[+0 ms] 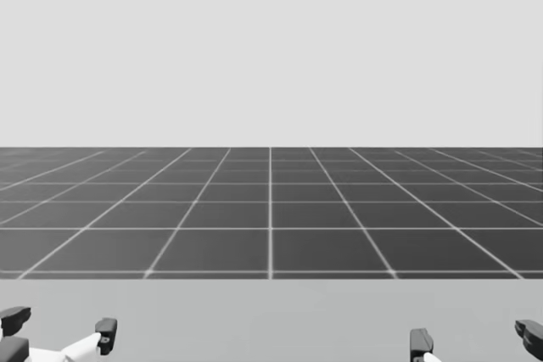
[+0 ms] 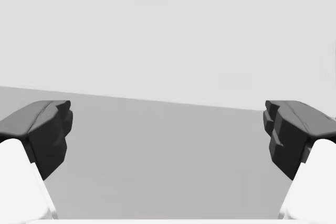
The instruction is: Look at the card. If it is red, pick the object on the left. If it is green, pick the object on the right.
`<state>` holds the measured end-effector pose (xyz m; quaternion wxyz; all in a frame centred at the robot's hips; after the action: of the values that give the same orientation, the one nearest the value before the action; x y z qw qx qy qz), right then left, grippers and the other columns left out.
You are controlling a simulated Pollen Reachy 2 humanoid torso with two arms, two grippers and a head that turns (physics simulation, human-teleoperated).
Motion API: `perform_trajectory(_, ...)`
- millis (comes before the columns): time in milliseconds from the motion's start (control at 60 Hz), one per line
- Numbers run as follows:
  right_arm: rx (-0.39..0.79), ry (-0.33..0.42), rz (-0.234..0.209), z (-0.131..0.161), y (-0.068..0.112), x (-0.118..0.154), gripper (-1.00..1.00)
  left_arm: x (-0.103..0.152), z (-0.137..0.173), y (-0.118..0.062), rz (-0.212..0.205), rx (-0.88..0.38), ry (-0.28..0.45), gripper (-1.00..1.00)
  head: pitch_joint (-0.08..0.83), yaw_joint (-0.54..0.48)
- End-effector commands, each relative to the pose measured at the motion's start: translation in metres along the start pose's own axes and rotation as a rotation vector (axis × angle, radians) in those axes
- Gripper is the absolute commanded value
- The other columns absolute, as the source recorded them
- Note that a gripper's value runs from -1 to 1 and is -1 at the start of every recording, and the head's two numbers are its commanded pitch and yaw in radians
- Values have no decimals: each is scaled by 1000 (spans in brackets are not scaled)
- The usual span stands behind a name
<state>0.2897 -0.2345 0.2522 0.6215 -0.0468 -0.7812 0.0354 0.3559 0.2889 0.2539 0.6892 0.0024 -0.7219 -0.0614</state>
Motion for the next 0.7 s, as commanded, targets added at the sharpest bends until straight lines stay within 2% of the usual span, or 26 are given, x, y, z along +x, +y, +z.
perform_trajectory(17, -8, -11, -16, 2, 1, -1, -1000, 1, 1, 0, -2, 4, -8, -1000, 9, -3)
perform_trajectory(83, 10, -2, -24, 2, 3, 2, -1000, 2, 1, 0, -2, 6, -9, -1000, 36, -3)
perform_trajectory(100, 10, -1, -22, 2, 3, 2, -1000, 2, 1, 0, -2, 6, -9, -1000, 44, -3)
perform_trajectory(117, 4, 8, 0, 1, 4, 2, -1000, 2, 1, -1, -2, 7, -10, -1000, 66, -2)
perform_trajectory(183, 17, 25, -9, 1, 3, 1, -1000, 2, 1, -1, -3, 9, -11, -1000, 102, 2)
perform_trajectory(567, 11, 38, 3, -1, 3, -1, -1000, 1, 1, -1, -25, 5, -12, -1000, 471, 30)
perform_trajectory(617, 11, 38, 4, -1, 3, -1, -1000, 1, 1, -1, -23, 4, -12, -1000, 542, 38)
perform_trajectory(700, 11, 38, 3, -1, 3, -1, -1000, 2, 1, -1, -23, 4, -12, -1000, 601, 47)
